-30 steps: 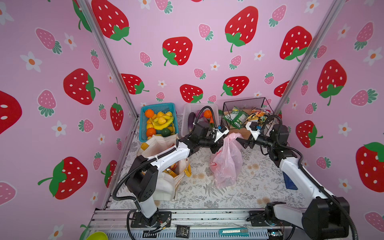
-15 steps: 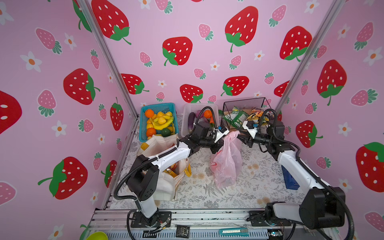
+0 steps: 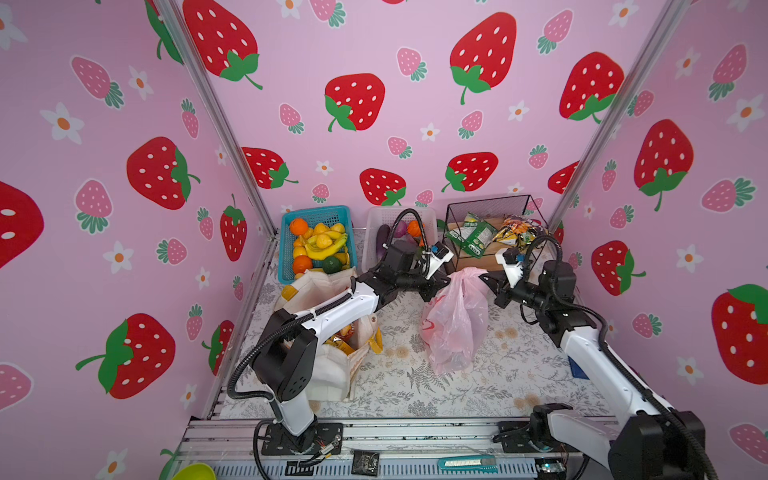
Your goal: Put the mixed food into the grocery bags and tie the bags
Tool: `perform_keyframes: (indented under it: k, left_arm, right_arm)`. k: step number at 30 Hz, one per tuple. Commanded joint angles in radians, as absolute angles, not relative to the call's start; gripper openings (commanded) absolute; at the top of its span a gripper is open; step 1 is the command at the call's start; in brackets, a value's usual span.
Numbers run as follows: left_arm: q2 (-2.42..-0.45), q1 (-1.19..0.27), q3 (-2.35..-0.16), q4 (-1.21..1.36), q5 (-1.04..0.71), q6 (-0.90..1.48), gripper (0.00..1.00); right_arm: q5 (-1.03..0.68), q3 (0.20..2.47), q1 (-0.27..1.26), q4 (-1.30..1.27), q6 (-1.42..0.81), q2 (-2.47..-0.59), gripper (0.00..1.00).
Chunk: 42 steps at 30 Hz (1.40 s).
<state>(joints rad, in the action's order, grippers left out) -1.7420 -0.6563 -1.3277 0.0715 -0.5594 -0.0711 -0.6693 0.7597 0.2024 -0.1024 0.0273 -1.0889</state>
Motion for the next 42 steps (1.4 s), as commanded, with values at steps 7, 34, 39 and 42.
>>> perform_keyframes:
  k: [7, 34, 39, 42]
  left_arm:
    - [-1.779, -0.626, -1.425, 0.074, -0.446, 0.006, 0.0]
    - [-1.902, -0.7, -1.428, 0.018, -0.578, -0.004, 0.0]
    - [-1.901, -0.7, -1.431, 0.009, -0.562, -0.007, 0.0]
    - [-1.902, -0.7, -1.434, 0.007, -0.557, -0.007, 0.0]
  right_arm:
    - [-0.654, 0.644, 0.274, 0.07, -0.265, -0.95, 0.0]
    - [-0.955, 0.531, 0.299, -0.554, -0.571, -1.088, 0.25]
    - [-0.934, 0.504, 0.253, -0.532, -0.578, -1.043, 0.34]
    - [-0.928, 0.486, 0.233, -0.501, -0.568, -1.011, 0.41]
